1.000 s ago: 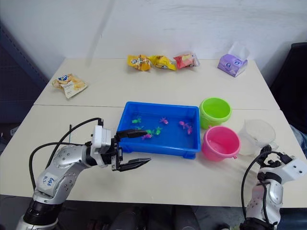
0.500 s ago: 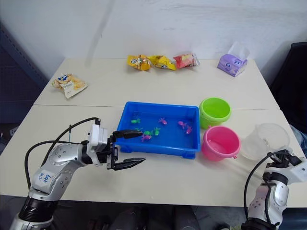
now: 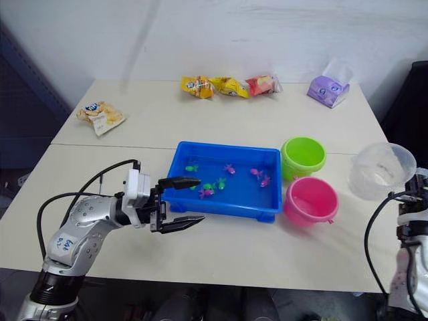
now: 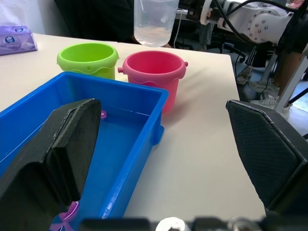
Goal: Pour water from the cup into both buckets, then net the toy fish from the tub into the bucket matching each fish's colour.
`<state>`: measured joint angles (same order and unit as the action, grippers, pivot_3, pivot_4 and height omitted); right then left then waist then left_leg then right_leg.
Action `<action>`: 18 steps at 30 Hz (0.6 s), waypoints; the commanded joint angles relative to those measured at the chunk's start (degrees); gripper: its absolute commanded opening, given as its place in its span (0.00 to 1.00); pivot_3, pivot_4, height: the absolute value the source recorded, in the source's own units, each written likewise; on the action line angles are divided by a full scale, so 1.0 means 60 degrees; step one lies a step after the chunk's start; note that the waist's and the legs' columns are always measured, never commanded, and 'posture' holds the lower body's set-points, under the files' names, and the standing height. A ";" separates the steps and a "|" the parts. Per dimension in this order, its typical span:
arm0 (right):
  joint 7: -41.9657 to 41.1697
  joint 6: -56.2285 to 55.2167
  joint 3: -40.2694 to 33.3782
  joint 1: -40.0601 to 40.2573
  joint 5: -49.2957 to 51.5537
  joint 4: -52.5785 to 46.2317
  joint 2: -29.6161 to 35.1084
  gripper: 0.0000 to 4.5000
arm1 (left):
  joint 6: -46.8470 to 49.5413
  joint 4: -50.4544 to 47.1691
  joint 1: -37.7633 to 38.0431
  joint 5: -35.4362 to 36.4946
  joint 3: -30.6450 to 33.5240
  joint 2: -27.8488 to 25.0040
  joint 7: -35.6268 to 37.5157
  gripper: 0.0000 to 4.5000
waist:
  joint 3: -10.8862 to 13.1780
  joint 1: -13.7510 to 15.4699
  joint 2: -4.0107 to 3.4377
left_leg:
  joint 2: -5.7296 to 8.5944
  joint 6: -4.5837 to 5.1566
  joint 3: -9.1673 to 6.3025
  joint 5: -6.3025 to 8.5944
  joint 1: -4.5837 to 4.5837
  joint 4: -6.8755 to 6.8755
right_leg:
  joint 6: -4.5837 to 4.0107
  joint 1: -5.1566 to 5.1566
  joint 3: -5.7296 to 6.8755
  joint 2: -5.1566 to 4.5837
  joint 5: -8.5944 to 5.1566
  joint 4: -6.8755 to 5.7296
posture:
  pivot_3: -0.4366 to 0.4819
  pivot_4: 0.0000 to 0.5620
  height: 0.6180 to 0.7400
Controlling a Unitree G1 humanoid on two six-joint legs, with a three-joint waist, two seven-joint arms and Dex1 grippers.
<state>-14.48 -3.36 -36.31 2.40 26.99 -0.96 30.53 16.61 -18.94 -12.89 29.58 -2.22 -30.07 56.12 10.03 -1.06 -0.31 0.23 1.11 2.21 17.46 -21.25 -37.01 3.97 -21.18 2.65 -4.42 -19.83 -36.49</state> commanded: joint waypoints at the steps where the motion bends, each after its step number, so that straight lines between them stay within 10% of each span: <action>1: -0.0232 0.0068 -0.0203 0.0188 -0.0564 -0.0978 0.0733 0.01 | 0.0102 -0.0064 -0.0269 0.0282 -0.0035 0.0040 0.0152 1.00 | 0.0002 0.0028 0.0004 | 0.0000 0.0000 0.0000 0.0000 0.0000 0.0001 | 0.0001 0.0001 0.0000 0.0001 0.0000 0.0002 | 0.48 0.27 1.00; 18: -0.0931 0.0133 0.0234 0.0556 -0.2774 -0.1990 0.1813 0.01 | 0.0056 0.0450 -0.1021 0.0335 -0.0449 0.0623 0.0684 1.00 | 0.0013 0.0165 0.0022 | 0.0000 -0.0028 0.0002 -0.0017 0.0003 -0.0002 | 0.0008 0.0002 0.0002 0.0011 0.0000 0.0002 | 0.48 0.27 1.00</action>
<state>-19.70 -0.25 -33.84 5.82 11.02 -10.66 39.93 18.04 -15.52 -18.23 30.11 -5.52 -26.68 59.64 10.11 -0.07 -0.18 0.23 0.94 2.22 17.36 -21.24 -37.03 4.02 -21.16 2.66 -4.36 -19.83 -36.47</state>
